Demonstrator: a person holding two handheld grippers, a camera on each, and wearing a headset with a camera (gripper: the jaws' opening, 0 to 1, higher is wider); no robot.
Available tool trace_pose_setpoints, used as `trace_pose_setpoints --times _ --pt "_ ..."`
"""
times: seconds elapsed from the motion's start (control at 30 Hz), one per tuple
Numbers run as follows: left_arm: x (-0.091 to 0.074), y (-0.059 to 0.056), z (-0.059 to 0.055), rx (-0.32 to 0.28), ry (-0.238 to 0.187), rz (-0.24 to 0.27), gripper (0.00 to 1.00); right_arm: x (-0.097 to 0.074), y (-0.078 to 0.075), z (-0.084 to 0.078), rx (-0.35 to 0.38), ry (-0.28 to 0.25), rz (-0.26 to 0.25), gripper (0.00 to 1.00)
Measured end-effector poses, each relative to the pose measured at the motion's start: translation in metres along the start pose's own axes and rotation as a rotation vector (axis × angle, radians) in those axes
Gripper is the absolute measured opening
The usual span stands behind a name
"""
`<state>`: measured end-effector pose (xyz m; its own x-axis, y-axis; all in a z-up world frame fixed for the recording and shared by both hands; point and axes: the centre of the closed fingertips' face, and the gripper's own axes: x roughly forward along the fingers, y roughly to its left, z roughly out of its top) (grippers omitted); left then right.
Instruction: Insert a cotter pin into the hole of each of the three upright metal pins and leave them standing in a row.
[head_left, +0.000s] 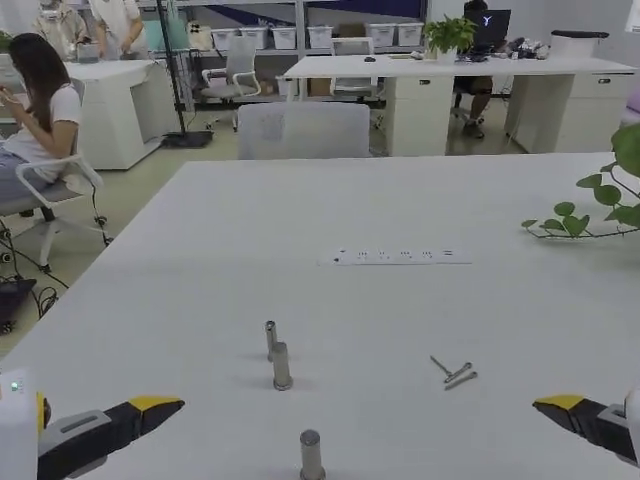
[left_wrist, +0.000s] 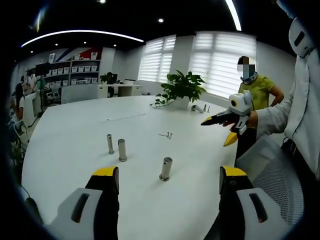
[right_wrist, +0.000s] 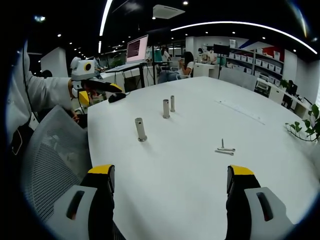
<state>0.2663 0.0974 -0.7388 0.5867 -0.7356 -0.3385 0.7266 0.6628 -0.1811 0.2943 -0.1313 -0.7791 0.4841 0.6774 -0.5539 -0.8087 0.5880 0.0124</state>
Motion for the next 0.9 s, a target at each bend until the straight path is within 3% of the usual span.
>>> trace_pose_setpoints --times 0.27,0.63,0.9 --pt "-0.005 0.002 -0.004 -0.007 -0.010 0.014 0.82 0.003 -0.002 -0.007 0.012 0.012 0.015 0.95" --pt "-0.005 -0.001 -0.011 -0.024 -0.010 0.015 0.80 0.014 -0.018 -0.017 0.067 0.042 0.038 0.89" --pt "-0.004 -0.002 -0.012 -0.024 -0.009 0.014 0.79 0.025 -0.036 -0.020 0.004 0.089 0.050 0.79"
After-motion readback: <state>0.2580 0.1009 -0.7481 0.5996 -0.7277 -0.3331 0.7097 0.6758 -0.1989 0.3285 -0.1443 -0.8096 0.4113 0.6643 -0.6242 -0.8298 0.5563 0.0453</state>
